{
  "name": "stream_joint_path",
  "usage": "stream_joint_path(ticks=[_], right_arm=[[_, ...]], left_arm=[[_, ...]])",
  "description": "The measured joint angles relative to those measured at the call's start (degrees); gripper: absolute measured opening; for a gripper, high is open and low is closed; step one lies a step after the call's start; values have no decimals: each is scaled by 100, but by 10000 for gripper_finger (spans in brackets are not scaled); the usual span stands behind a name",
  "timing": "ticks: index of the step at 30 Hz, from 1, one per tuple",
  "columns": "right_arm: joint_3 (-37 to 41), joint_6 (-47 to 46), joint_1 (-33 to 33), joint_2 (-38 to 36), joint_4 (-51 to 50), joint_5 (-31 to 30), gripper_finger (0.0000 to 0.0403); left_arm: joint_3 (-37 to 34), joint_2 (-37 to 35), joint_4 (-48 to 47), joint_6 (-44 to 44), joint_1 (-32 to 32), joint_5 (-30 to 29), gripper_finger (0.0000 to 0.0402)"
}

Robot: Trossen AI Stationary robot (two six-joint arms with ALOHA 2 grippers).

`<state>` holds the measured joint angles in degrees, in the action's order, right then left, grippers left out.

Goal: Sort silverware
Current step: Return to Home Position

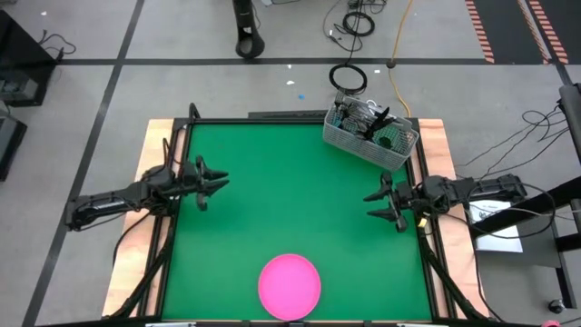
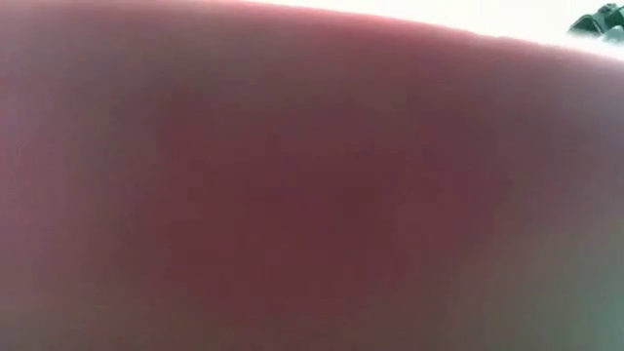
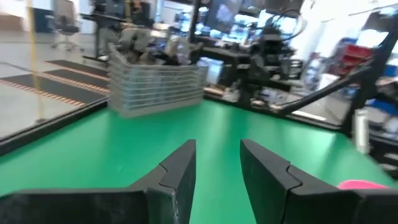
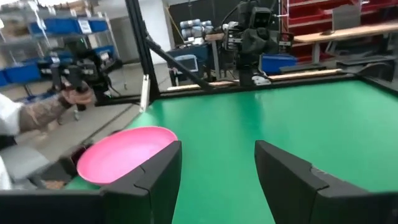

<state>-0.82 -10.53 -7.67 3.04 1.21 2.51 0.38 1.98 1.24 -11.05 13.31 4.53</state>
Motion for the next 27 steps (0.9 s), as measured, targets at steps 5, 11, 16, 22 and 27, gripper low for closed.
stream_joint_path(ticks=[5,11,16,22,27], right_arm=[[0,252,-2,103,-19,-295,192],[0,423,-2,134,-16,-316,192],[0,423,-2,132,-15,-326,192],[0,423,-2,134,-15,-328,192],[-1,420,-2,134,-15,-330,192]], left_arm=[[-2,106,-26,216,1,-447,125],[-2,105,-24,627,1,-460,125],[-2,105,-20,735,1,-460,125],[-4,105,-20,732,1,-463,125],[-4,105,-20,730,1,-465,125]])
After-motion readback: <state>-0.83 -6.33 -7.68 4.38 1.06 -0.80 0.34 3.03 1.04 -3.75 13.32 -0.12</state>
